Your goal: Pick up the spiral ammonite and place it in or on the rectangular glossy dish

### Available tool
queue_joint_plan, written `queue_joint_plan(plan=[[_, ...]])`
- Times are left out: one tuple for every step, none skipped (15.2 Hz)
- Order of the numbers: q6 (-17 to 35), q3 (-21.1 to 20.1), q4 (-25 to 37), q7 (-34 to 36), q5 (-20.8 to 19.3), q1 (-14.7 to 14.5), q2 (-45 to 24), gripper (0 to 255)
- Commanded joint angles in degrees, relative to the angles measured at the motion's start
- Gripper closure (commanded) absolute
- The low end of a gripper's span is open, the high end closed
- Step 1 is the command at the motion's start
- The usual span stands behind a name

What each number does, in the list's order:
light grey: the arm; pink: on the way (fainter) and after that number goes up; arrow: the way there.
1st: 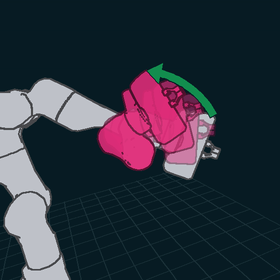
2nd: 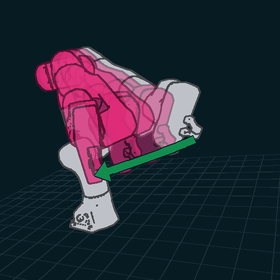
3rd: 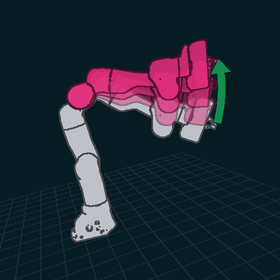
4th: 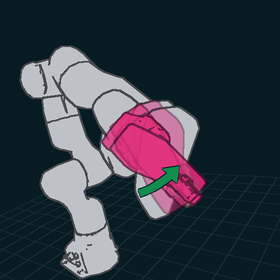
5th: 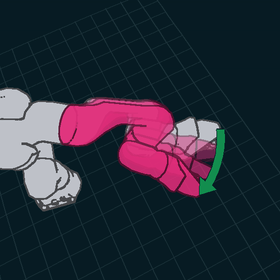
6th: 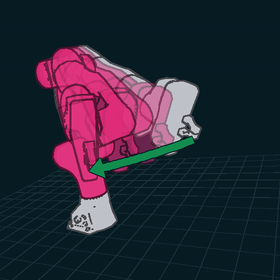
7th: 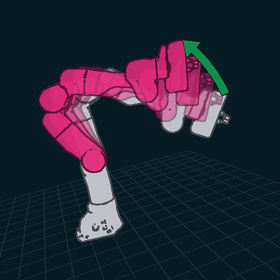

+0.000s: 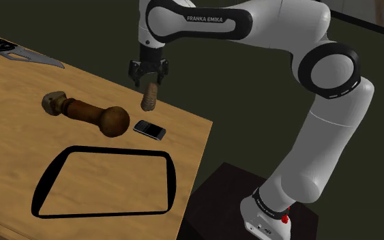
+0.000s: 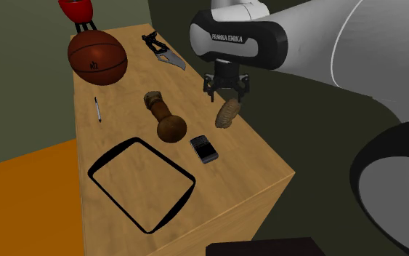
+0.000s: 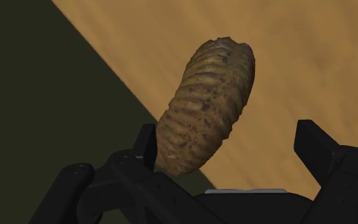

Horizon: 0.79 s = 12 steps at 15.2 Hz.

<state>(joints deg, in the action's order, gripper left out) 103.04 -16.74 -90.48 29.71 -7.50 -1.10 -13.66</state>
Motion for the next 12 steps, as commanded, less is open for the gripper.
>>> queue_joint_plan(plan=[[1.4,0.1,-1.1,0.1,-0.1,0.1,-0.3,0],[2.1,0.1,-1.8,0.2,-0.2,0.1,-0.4,0],[2.9,0.1,-2.4,0.2,-0.2,0.1,-0.4,0],[4.0,0.2,-3.5,0.3,-0.3,0.2,-0.6,0],[4.0,0.2,-3.5,0.3,-0.3,0.2,-0.5,0],[4.0,0.2,-3.5,0.3,-0.3,0.2,-0.6,0],[4.0,0.2,-3.5,0.3,-0.3,0.2,-0.6,0],[4.0,0.2,-3.5,0.3,-0.3,0.2,-0.6,0],[4.0,0.2,-3.5,0.3,-0.3,0.2,-0.6,0],[4.0,0.2,-3.5,0.3,-0.3,0.2,-0.6,0],[4.0,0.2,-3.5,0.3,-0.3,0.2,-0.6,0],[4.0,0.1,-3.5,0.3,-0.3,0.2,-0.6,0]])
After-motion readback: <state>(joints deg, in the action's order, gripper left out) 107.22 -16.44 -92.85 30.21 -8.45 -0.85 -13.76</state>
